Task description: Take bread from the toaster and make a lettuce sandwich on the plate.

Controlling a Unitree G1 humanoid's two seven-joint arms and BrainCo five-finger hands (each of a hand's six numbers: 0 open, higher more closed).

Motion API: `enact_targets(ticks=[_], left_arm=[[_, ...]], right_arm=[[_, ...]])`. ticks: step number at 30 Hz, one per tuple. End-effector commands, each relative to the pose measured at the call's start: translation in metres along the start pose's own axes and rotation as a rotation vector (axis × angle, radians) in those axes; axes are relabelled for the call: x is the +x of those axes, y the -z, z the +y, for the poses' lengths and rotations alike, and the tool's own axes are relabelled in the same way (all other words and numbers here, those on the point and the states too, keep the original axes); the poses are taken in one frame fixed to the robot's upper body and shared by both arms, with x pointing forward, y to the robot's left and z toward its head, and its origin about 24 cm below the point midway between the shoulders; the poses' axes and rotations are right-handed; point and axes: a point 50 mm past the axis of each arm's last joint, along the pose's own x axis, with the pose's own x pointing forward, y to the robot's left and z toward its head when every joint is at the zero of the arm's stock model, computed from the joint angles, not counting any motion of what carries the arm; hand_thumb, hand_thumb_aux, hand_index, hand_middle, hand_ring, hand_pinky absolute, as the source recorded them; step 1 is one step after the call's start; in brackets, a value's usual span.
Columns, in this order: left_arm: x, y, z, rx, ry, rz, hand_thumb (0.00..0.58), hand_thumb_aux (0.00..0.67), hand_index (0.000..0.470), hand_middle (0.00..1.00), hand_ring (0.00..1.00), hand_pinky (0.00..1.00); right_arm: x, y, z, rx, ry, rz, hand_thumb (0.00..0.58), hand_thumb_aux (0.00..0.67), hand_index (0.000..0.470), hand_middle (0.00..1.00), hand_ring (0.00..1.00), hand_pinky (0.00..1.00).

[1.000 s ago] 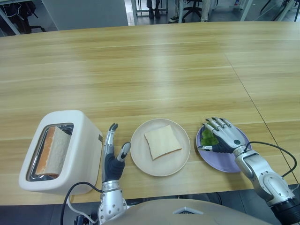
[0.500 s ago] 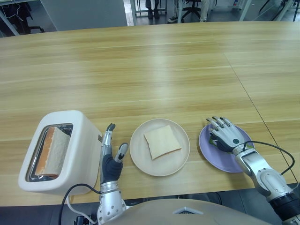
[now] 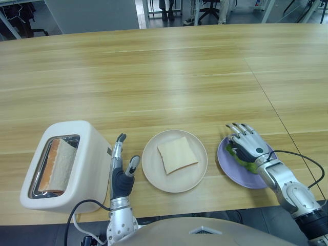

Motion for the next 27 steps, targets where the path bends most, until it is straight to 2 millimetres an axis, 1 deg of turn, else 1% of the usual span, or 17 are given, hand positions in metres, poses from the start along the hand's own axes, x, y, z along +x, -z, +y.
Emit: enact_targets(ticks=[1, 3, 7, 10, 16, 20, 23, 27], left_arm=[[0.0, 0.003, -0.003, -0.004, 0.015, 0.016, 0.0, 0.0, 0.0, 0.0, 0.0, 0.0], [0.001, 0.004, -0.003, -0.005, 0.016, 0.015, 0.0, 0.0, 0.0, 0.0, 0.0, 0.0], [0.003, 0.004, -0.005, -0.006, 0.023, 0.012, 0.0, 0.0, 0.0, 0.0, 0.0, 0.0], [0.004, 0.005, -0.005, -0.006, 0.027, 0.011, 0.0, 0.0, 0.0, 0.0, 0.0, 0.0], [0.008, 0.006, -0.008, -0.009, 0.04, 0.005, 0.0, 0.0, 0.0, 0.0, 0.0, 0.0], [0.01, 0.008, -0.01, -0.012, 0.052, 0.002, 0.0, 0.0, 0.0, 0.0, 0.0, 0.0], [0.012, 0.009, -0.012, -0.013, 0.062, 0.0, 0.0, 0.0, 0.0, 0.0, 0.0, 0.0], [0.016, 0.007, -0.015, -0.016, 0.077, -0.012, 0.0, 0.0, 0.0, 0.0, 0.0, 0.0]], right_arm=[[0.007, 0.007, -0.017, 0.022, 0.06, 0.032, 0.58, 0.67, 0.46, 0.0, 0.0, 0.0], [0.009, 0.009, -0.024, 0.025, 0.085, 0.036, 0.58, 0.67, 0.46, 0.0, 0.0, 0.0], [0.01, 0.012, -0.03, 0.025, 0.107, 0.05, 0.58, 0.67, 0.46, 0.0, 0.0, 0.0], [0.014, 0.011, -0.041, 0.038, 0.155, 0.051, 0.58, 0.67, 0.46, 0.0, 0.0, 0.0], [0.017, 0.001, -0.047, 0.074, 0.188, 0.019, 0.58, 0.67, 0.46, 0.0, 0.0, 0.0], [0.018, -0.011, -0.056, 0.115, 0.237, -0.014, 0.58, 0.67, 0.46, 0.0, 0.0, 0.0], [0.02, -0.015, -0.063, 0.138, 0.27, -0.025, 0.58, 0.67, 0.46, 0.0, 0.0, 0.0], [0.02, -0.026, -0.063, 0.164, 0.27, -0.068, 0.58, 0.67, 0.46, 0.0, 0.0, 0.0]])
